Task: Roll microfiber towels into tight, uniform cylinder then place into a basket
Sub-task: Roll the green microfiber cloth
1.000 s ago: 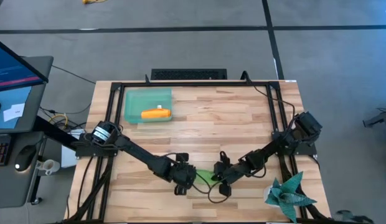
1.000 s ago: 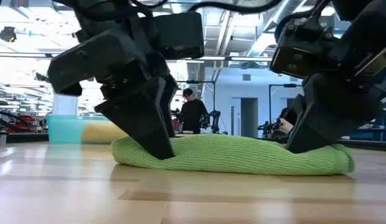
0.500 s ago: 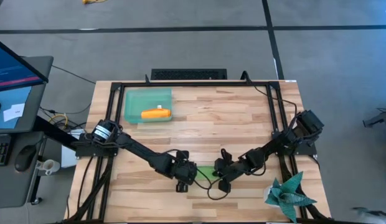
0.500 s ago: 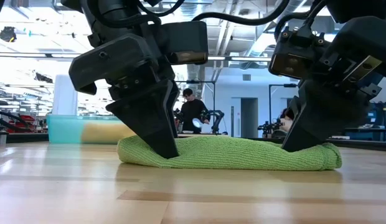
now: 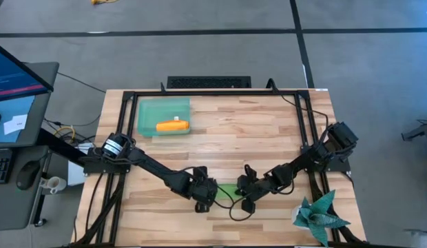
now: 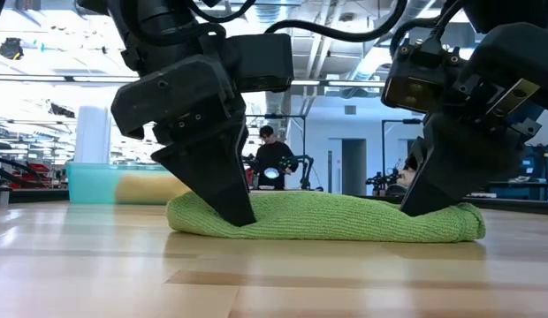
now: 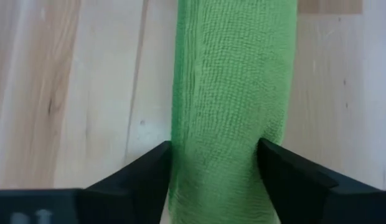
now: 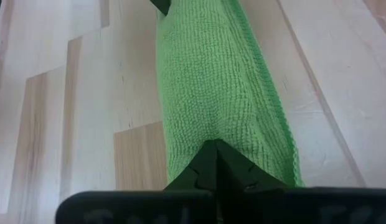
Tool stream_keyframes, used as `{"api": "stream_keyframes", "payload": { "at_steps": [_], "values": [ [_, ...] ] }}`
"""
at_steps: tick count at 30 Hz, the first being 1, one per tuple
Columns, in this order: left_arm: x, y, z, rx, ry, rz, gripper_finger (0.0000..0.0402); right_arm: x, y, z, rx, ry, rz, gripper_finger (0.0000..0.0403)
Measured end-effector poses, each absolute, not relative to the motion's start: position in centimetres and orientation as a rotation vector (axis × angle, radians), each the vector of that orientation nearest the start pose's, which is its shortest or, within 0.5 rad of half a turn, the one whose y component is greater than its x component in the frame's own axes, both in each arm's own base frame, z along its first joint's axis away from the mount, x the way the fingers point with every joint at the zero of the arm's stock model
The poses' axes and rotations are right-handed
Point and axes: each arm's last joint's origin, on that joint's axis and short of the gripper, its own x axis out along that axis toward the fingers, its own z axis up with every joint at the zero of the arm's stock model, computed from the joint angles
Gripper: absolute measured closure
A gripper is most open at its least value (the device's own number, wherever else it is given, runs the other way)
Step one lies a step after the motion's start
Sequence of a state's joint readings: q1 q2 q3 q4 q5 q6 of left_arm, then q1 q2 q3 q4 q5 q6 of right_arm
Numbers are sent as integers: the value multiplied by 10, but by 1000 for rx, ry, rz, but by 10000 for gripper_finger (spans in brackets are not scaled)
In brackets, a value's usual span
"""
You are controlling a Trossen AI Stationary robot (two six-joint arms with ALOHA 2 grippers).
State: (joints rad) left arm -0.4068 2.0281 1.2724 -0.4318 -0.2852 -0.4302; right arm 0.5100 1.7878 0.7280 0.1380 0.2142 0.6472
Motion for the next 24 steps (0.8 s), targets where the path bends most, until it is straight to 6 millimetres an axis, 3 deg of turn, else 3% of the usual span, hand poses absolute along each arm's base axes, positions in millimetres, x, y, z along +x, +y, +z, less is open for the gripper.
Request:
{"api": "stream_keyframes", "payload": {
  "at_steps": [4, 9, 17, 21, 24],
  "values": [
    [365, -148, 128, 56, 1073, 124, 147, 271, 145, 101, 275, 905, -14, 384],
    [369, -148, 136, 49, 1061, 133, 139, 271, 145, 101, 276, 905, -13, 385],
    [353, -142, 195, -2, 1008, 139, 138, 271, 145, 101, 276, 905, -11, 380],
    [337, -146, 209, -30, 1019, 151, 138, 271, 145, 101, 275, 908, -12, 385],
    [333, -156, 203, -37, 960, 130, 138, 271, 145, 101, 275, 908, -12, 386]
  ]
}}
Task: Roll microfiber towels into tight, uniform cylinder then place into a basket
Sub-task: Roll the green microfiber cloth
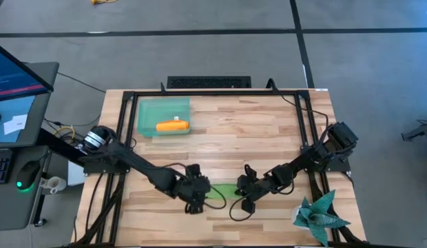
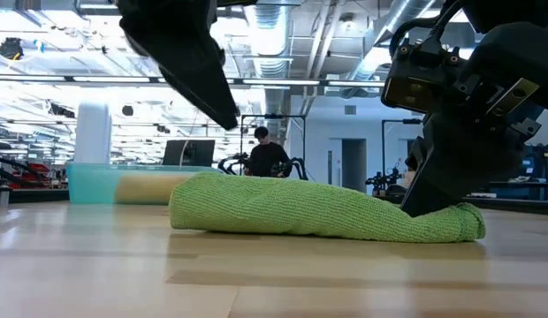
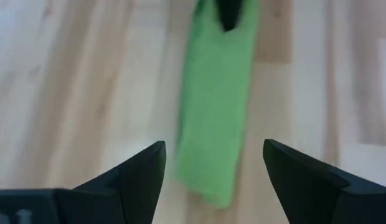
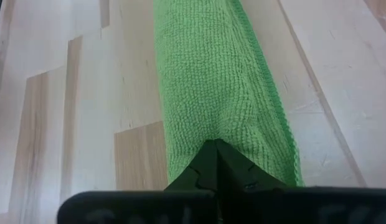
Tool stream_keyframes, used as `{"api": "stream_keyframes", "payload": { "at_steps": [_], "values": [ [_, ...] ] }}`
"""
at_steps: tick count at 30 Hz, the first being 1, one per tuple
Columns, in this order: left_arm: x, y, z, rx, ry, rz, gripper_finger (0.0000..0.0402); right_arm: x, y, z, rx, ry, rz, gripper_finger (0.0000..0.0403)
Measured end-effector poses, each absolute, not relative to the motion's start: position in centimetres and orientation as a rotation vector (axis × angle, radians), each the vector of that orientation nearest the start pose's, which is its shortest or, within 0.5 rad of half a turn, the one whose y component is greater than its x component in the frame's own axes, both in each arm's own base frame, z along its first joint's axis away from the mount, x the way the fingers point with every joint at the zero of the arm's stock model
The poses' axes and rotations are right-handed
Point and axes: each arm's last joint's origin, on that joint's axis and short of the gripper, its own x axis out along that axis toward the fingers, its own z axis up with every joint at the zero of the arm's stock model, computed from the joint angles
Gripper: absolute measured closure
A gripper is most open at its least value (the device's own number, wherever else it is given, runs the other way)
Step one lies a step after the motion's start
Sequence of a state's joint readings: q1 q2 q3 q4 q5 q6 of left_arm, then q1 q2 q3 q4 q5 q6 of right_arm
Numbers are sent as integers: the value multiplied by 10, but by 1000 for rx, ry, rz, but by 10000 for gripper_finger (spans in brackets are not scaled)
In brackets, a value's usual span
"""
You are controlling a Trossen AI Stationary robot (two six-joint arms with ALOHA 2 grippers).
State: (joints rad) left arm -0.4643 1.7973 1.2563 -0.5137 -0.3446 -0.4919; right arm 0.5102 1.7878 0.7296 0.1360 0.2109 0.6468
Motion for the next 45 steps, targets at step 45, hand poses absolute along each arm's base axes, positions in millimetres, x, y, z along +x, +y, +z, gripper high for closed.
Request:
{"api": "stream_keyframes", "payload": {
  "at_steps": [45],
  "values": [
    [322, -132, 106, -311, 905, 10, 291, 272, 145, 101, 281, 902, -9, 360]
  ]
}}
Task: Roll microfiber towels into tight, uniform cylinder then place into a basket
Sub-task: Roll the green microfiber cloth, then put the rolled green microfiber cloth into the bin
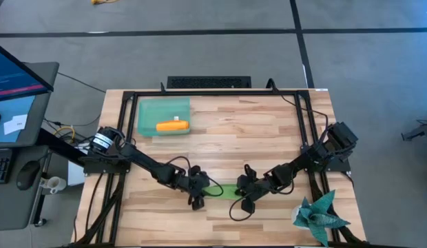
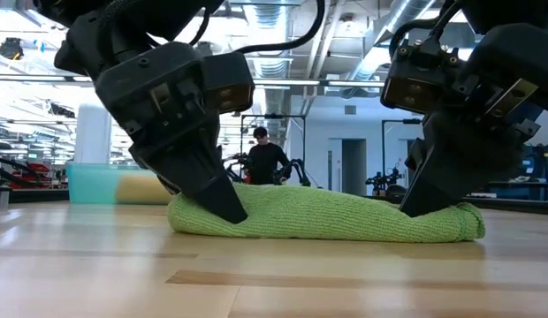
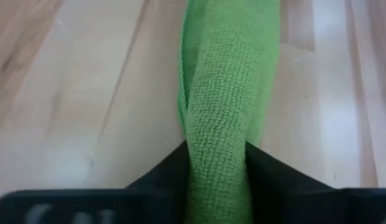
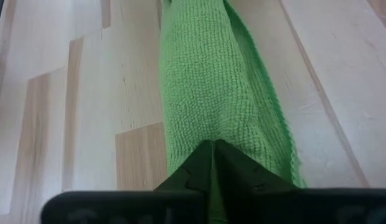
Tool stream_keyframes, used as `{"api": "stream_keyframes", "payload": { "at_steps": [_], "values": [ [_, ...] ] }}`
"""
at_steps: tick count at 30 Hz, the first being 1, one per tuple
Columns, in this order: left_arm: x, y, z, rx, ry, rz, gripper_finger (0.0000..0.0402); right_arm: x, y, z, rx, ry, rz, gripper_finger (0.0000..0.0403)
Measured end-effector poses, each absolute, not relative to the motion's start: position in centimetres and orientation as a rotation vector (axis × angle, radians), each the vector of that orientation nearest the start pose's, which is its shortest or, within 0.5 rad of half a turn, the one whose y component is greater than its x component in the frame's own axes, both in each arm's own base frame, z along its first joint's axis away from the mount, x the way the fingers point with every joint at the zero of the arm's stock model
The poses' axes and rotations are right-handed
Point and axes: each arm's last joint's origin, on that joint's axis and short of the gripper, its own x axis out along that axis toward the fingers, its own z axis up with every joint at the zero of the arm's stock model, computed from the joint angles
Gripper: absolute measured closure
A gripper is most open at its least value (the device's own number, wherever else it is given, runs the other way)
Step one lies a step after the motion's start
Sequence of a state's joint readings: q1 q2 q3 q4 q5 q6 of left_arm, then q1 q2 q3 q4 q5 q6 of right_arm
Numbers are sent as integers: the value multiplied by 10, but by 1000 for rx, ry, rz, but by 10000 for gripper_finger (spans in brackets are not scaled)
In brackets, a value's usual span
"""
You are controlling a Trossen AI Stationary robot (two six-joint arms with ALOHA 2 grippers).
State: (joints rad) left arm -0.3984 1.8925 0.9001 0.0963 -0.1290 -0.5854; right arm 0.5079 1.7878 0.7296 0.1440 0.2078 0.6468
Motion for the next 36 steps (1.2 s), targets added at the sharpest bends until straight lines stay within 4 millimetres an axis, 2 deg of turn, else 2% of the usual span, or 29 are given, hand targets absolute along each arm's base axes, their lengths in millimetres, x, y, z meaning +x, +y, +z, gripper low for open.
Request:
{"api": "stream_keyframes", "payload": {
  "at_steps": [5, 9, 17, 23, 29, 36],
  "values": [
    [322, -133, 106, -296, 904, 0, 360, 273, 145, 102, 295, 888, -6, 324],
    [322, -132, 106, -297, 903, 8, 386, 274, 145, 103, 304, 884, 0, 287],
    [322, -132, 106, -318, 901, 27, 362, 277, 145, 104, 283, 849, 21, 202],
    [322, -132, 105, -326, 900, 35, 359, 279, 141, 112, 262, 817, 37, 180],
    [322, -132, 105, -337, 900, 43, 358, 269, 130, 143, 193, 793, 8, 179],
    [322, -131, 105, -336, 899, 47, 357, 259, 126, 177, 41, 671, -7, 179]
  ]
}}
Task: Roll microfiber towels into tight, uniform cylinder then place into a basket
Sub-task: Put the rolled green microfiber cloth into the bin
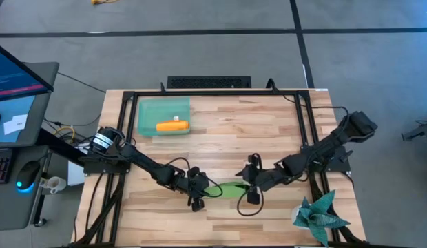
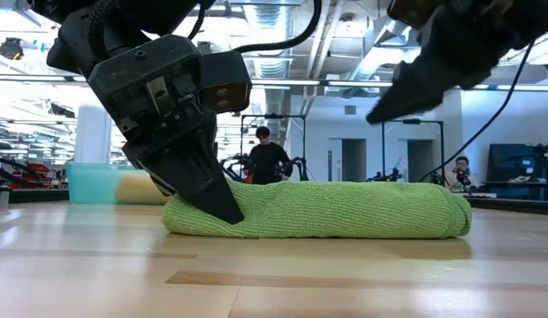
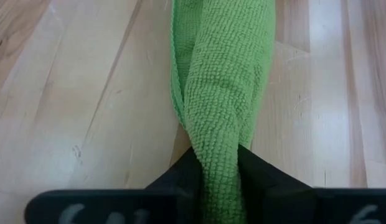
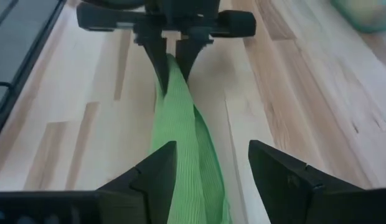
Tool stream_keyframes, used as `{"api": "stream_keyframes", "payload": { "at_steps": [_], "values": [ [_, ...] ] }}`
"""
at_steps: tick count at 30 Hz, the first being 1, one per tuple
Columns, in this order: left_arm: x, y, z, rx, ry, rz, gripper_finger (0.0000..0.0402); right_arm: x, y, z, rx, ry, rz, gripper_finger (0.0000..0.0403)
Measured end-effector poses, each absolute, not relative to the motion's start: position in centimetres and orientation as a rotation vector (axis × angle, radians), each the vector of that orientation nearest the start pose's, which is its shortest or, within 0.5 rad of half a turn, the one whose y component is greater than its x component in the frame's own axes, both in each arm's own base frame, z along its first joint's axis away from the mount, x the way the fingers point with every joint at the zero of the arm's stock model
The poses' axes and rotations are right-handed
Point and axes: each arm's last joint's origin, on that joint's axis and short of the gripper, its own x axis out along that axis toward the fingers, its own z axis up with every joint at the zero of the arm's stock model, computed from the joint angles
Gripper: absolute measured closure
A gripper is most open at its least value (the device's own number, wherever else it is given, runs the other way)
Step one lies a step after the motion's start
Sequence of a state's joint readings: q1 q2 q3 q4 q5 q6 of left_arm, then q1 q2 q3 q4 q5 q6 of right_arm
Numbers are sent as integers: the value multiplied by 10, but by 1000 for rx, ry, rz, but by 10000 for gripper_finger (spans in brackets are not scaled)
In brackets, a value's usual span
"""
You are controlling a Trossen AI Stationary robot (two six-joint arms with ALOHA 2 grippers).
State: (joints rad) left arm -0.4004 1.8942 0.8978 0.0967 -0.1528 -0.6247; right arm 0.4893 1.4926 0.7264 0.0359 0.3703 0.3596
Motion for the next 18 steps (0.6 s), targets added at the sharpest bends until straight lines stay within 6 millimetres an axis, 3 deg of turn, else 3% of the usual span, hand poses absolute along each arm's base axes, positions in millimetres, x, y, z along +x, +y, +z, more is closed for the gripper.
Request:
{"api": "stream_keyframes", "payload": {
  "at_steps": [4, 12, 18],
  "values": [
    [322, -131, 105, -336, 898, 48, 357, 261, 127, 176, 34, 659, 2, 179],
    [321, -131, 105, -336, 899, 48, 356, 269, 130, 134, 39, 799, -36, 179],
    [322, -131, 105, -336, 898, 49, 356, 275, 132, 114, 162, 875, 25, 179]
  ]
}}
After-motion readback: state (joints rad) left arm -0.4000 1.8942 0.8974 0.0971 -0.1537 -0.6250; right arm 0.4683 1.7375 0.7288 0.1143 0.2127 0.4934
